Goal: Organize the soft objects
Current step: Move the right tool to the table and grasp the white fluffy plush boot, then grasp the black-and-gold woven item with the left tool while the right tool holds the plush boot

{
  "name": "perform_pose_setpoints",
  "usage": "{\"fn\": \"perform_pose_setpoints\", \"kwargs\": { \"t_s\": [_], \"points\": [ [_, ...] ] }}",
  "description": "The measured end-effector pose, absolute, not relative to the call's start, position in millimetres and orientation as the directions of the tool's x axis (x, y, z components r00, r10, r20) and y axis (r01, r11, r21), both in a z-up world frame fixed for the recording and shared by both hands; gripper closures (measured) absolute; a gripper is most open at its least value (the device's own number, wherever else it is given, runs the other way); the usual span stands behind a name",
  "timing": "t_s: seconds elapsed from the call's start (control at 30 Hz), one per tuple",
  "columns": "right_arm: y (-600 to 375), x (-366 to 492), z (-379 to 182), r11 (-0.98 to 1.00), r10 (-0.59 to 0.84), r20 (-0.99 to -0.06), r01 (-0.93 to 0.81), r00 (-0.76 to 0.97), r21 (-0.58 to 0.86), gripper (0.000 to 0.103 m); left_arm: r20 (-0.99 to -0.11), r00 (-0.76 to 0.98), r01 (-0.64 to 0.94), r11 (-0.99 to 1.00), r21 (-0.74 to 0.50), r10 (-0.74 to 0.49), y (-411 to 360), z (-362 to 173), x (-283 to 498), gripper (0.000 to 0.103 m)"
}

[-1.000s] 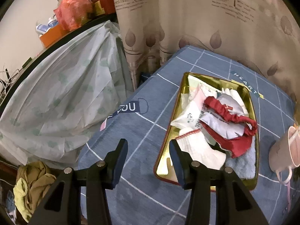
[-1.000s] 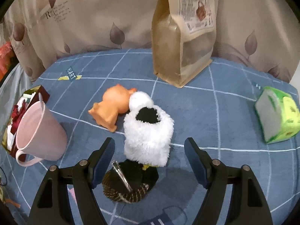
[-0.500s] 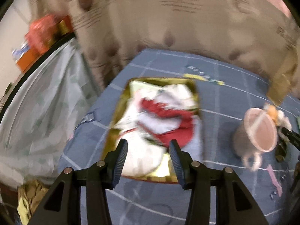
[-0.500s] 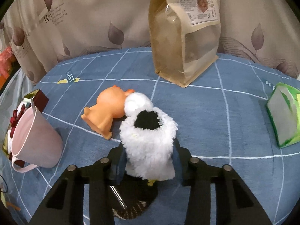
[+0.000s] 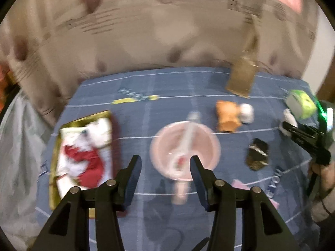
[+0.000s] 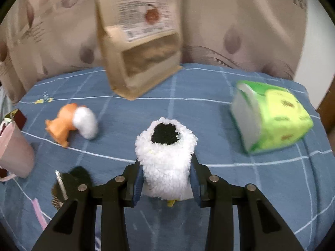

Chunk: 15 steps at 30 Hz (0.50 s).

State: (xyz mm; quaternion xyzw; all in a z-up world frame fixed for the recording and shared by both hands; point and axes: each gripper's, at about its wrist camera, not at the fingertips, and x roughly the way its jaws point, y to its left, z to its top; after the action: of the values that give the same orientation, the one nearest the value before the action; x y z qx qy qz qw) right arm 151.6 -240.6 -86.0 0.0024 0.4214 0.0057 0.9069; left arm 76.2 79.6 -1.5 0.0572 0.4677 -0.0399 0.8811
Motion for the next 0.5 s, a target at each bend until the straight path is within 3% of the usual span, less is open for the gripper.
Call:
{"fn": "perform_pose_setpoints", "kwargs": {
  "t_s": [0.3,0.5],
  "points": [
    [-258.7,139.4,-101.1,1.000,0.003,-0.760,0.019,0.650,0.020,0.068,-0.877,0.432,0.341,0.938,-0.057,-0.210,-15.9,-39.9,85.1,0.054],
    [-258.4,138.2,-105.7,1.000,0.013,-0.750,0.007,0.662,0.023,0.068,-0.900,0.335,0.371,0.917,-0.145,-0.278,-52.5,-68.3,95.5,0.054]
  ]
}}
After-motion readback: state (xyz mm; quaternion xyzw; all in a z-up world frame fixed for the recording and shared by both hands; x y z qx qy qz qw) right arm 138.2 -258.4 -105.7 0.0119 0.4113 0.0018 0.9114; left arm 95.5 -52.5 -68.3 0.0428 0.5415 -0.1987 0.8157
